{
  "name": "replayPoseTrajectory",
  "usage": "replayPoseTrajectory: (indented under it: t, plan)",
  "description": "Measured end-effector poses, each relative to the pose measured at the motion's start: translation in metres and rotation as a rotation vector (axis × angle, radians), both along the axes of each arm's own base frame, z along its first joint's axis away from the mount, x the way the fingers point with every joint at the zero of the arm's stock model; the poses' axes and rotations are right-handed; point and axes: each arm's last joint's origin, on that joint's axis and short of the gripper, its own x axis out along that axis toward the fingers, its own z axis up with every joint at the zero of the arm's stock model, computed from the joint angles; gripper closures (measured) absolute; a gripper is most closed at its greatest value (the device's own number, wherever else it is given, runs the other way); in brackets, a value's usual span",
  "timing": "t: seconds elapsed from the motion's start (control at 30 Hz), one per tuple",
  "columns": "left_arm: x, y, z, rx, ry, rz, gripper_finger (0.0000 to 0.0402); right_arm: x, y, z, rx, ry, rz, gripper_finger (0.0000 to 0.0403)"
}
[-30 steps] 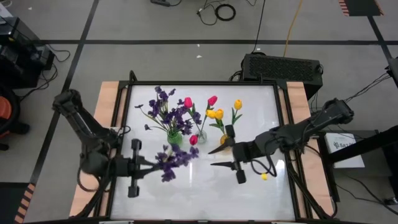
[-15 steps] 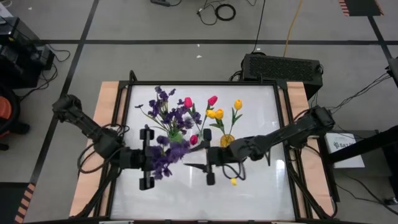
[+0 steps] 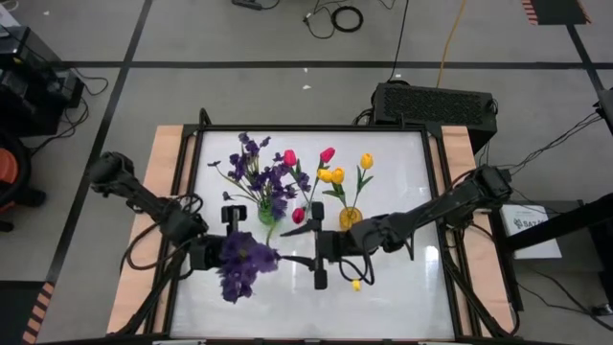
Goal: Sort flowers into vase by color
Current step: Put the purple flowers into the green vase
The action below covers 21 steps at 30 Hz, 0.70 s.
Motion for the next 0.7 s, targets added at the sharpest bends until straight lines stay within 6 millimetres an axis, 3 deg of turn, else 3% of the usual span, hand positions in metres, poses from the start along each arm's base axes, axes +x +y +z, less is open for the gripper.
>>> replayPoseTrajectory:
  t: [0.4,0.53,0.7]
  plan:
    - [0.018,0.010,-0.010,0.069,-0.092,-0.059,0.0385,0.000,0.001,0.000,-0.051,-0.004,0.015,0.0207]
    - [0.021,0.011,-0.012,0.085,-0.099,-0.072,0.0385,0.000,0.001,0.000,-0.051,-0.004,0.017,0.0259]
    - [0.021,0.011,-0.012,0.085,-0.100,-0.073,0.0379,0.000,0.001,0.000,-0.051,-0.004,0.017,0.0357]
